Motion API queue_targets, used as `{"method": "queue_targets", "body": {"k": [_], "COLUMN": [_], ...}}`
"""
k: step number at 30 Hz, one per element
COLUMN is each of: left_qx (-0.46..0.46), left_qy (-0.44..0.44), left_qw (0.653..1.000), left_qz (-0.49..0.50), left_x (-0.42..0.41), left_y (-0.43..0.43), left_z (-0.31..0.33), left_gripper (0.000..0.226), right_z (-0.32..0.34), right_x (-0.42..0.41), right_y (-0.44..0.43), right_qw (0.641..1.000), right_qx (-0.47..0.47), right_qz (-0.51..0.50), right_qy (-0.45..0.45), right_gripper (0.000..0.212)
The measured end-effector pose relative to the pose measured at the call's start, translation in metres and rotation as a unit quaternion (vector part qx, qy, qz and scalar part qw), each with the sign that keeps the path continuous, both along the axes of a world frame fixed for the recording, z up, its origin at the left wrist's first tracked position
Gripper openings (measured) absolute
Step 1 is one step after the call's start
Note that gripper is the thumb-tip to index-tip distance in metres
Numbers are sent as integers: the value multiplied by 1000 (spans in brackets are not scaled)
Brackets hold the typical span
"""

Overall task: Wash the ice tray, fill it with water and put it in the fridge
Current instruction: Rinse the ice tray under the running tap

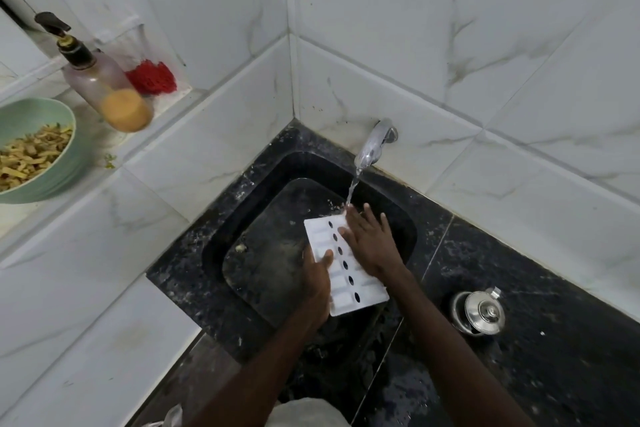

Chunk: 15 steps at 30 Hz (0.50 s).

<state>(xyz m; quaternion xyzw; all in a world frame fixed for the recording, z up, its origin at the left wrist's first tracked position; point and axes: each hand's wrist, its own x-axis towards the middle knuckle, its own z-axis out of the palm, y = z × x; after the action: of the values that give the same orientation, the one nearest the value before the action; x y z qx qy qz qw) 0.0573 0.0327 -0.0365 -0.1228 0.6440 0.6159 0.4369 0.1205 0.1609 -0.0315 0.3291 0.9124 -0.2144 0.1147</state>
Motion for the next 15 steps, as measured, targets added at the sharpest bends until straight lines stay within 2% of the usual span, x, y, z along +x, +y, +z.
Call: {"method": "queue_targets", "body": {"k": [4, 8, 12, 15], "left_qx": [-16, 1, -4, 12], "left_qy": [-21, 10, 18, 8], "left_qw": [1000, 1000, 1000, 999], "left_qz": [13, 2, 23, 35], "left_x": [3, 1, -2, -8], "left_y": [-3, 2, 4, 3], "left_z": [-2, 3, 5, 5], "left_gripper": [40, 40, 40, 38], "right_z": [-6, -1, -2, -1], "right_x": [1, 0, -6, -3], "right_y": [-15, -9, -16, -14], "right_qw": [998, 1000, 998, 1000], "right_qx": [8, 18, 31, 22], "right_qz": [60, 0, 53, 13], "right_qy": [-2, 9, 9, 12], "right_gripper": [65, 65, 67, 67]}}
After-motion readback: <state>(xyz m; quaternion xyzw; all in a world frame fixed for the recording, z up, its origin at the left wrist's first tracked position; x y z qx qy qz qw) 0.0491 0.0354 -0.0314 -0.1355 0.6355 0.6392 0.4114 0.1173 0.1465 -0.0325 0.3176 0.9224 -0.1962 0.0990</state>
